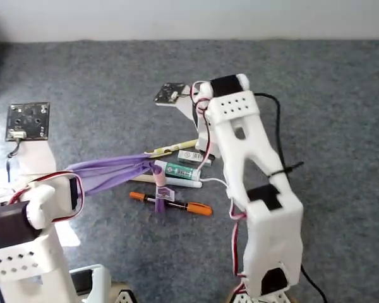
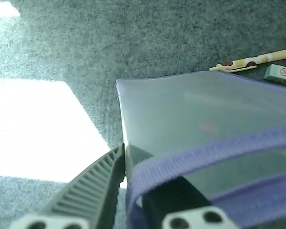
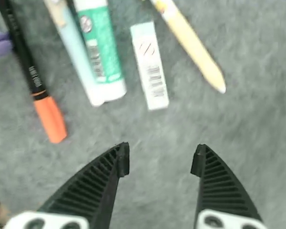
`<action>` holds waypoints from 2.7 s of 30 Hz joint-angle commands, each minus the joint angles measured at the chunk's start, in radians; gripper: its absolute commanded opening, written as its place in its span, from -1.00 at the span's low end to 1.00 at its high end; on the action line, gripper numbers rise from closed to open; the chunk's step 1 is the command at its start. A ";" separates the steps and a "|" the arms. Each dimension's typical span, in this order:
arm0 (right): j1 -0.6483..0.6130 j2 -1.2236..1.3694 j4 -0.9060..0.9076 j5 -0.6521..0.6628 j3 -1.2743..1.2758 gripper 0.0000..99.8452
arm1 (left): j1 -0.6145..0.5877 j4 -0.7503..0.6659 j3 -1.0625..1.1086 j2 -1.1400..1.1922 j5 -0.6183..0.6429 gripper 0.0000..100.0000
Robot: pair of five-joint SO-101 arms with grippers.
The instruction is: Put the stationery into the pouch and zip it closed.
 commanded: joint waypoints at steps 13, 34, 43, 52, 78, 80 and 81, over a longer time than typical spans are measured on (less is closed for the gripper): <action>-0.136 0.338 0.008 0.043 -0.384 -0.56 | -0.006 0.015 -0.010 -0.017 0.009 -0.98; -0.124 0.555 0.054 0.041 -0.523 -0.94 | -0.006 0.015 -0.010 -0.017 0.011 -0.98; -0.127 0.555 0.058 0.040 -0.522 -0.77 | -0.006 0.015 -0.010 -0.017 0.011 -0.98; -0.137 0.501 0.058 0.040 -0.453 -1.00 | -0.006 0.014 -0.008 -0.017 0.011 -0.98; -0.018 -0.757 0.053 -0.503 0.249 -0.98 | 0.003 -0.005 -0.048 -0.003 0.011 -0.98; -0.047 -0.817 0.053 -0.588 0.249 -0.97 | 0.003 -0.002 -0.068 0.021 0.012 -0.98; -0.067 -0.848 0.054 -0.643 0.249 -0.97 | 0.003 0.002 -0.077 0.044 0.014 -0.98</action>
